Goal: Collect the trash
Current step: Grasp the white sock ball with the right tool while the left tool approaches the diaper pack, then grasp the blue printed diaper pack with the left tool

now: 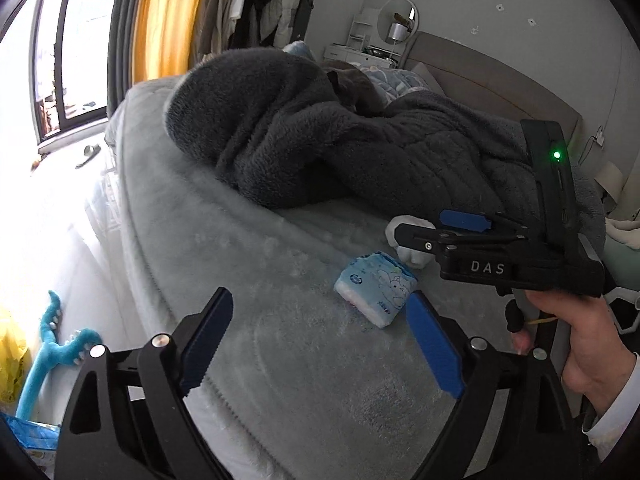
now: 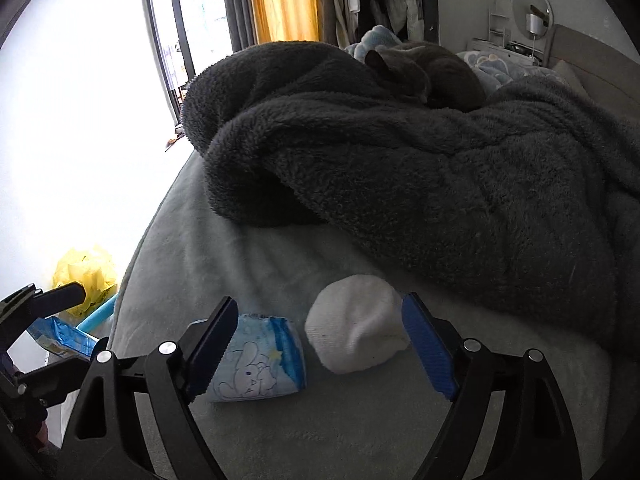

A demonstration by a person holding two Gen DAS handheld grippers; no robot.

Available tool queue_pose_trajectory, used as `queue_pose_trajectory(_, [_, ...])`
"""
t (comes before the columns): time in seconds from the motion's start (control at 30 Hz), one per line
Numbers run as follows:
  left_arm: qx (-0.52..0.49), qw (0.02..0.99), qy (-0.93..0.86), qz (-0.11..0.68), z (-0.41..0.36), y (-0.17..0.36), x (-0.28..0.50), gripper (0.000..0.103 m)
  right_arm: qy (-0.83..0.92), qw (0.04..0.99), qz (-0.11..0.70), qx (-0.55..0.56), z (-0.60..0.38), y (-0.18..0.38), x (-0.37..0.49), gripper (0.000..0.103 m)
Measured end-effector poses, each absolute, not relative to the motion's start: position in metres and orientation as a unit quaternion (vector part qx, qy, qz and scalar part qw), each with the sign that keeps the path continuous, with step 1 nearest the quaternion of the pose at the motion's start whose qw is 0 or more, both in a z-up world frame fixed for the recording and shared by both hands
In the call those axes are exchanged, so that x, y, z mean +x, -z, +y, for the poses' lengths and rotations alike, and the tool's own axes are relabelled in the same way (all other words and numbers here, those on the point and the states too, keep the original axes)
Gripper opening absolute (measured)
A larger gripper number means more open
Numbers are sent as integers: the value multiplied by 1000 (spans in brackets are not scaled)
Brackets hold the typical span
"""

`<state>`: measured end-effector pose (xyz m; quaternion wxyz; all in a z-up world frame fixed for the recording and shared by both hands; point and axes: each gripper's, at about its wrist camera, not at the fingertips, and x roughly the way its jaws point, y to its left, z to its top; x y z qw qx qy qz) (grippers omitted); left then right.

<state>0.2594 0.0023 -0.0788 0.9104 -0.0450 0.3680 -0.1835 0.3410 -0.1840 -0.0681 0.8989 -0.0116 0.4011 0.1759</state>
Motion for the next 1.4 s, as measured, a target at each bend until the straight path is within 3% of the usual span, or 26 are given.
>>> queue_pose_trajectory(0.4, [-37,891,229,390,-26,105,294,92,-166,881,443,21,-205,95,371,85])
queue_pose_trajectory(0.6, [-3,888,248,387,-42,112,304,92,-181,868,461,40,-213,103,376,63])
queue_pose_trajectory(0.8, [21,880,266,392,-57,120,312,92,-187,868,459,20,-213,101,375,48])
queue_pose_trajectory(1.0, [54,872,271,405,-74,132,315,91,-185,873,450,36,-225,91,369,48])
queue_pose_trajectory(1.4, [75,866,266,417,-91,139,320,75,-183,879,436,59,-245,75,355,48])
